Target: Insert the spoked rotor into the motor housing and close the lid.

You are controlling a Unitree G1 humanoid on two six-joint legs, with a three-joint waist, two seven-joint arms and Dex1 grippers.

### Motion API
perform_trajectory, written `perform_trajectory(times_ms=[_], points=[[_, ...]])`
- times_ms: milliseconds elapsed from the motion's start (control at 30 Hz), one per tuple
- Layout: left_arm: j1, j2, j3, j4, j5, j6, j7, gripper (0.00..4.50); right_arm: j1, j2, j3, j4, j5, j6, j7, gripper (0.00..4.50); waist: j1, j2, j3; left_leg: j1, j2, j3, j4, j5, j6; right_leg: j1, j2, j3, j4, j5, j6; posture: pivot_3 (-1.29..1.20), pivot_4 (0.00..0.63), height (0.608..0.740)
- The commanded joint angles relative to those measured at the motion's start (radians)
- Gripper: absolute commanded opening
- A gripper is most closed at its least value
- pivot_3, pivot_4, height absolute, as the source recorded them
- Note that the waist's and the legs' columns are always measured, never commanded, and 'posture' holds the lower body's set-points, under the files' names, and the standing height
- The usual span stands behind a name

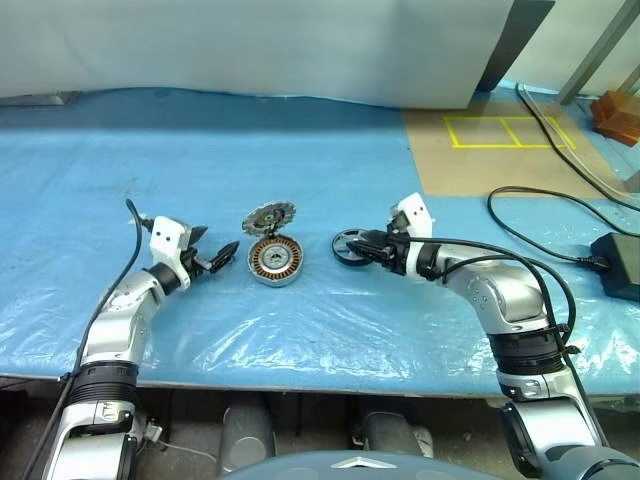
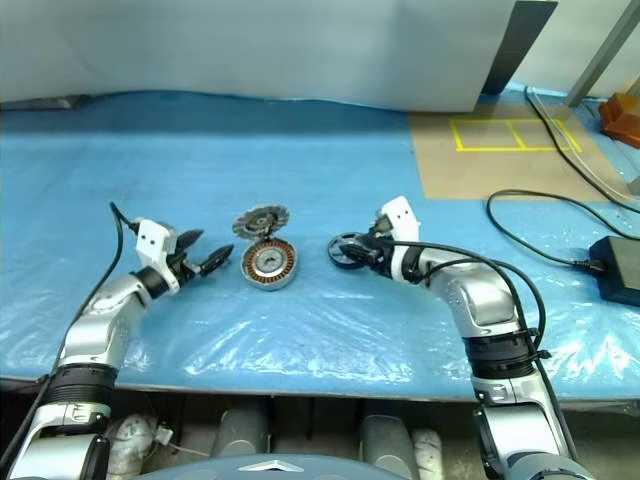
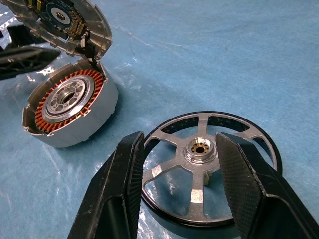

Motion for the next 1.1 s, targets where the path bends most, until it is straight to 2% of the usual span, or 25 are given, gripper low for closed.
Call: perform_trajectory(times_ms=[33, 333, 700, 800, 1100], points=[[0.019, 0.007, -0.013, -0.003, 0.014, -0.005, -0.007, 4.50, -0.002, -0.001, -0.001, -0.015, 0.006, -0.014, -0.001, 2.35, -0.001, 0.000, 0.000, 0.000, 0.000, 0.000, 0.000, 0.000, 0.000, 0.000, 0.000, 0.000, 0.000, 0.000, 0.000, 0.00, 0.150, 0.740], [0.036, 0.016, -0.041, 0.067, 0.074, -0.041, 0.001, 4.50, 0.001, 0.000, -0.004, -0.009, 0.002, -0.014, -0.013, 2.35, -0.001, 0.000, 0.000, 0.000, 0.000, 0.000, -0.001, 0.000, 0.000, 0.000, 0.000, 0.000, 0.000, 0.000, 0.000, 0.00, 0.150, 0.740], [0.045, -0.023, -0.086, 0.126, 0.129, -0.065, 0.018, 4.50, 0.000, 0.002, 0.002, 0.001, -0.004, -0.019, -0.025, 2.35, -0.001, 0.001, 0.000, 0.001, 0.000, 0.000, -0.001, 0.000, 0.000, 0.000, 0.000, 0.000, 0.000, 0.000, 0.000, 0.00, 0.150, 0.740], [0.051, -0.020, -0.094, 0.153, 0.137, -0.068, 0.008, 3.92, 0.000, 0.003, 0.001, 0.000, -0.005, -0.017, -0.029, 2.38, -0.001, 0.003, -0.002, 0.002, 0.000, 0.000, -0.001, 0.000, 0.000, 0.001, 0.000, 0.000, 0.000, 0.000, 0.000, 0.00, 0.150, 0.740], [0.075, -0.016, -0.094, 0.152, 0.127, -0.067, -0.024, 0.83, 0.000, 0.004, 0.000, 0.011, -0.011, -0.019, -0.033, 2.38, -0.002, 0.007, -0.004, 0.003, 0.000, 0.001, -0.001, 0.000, 0.000, 0.002, 0.000, 0.001, 0.000, 0.000, 0.000, 0.00, 0.150, 0.740]])
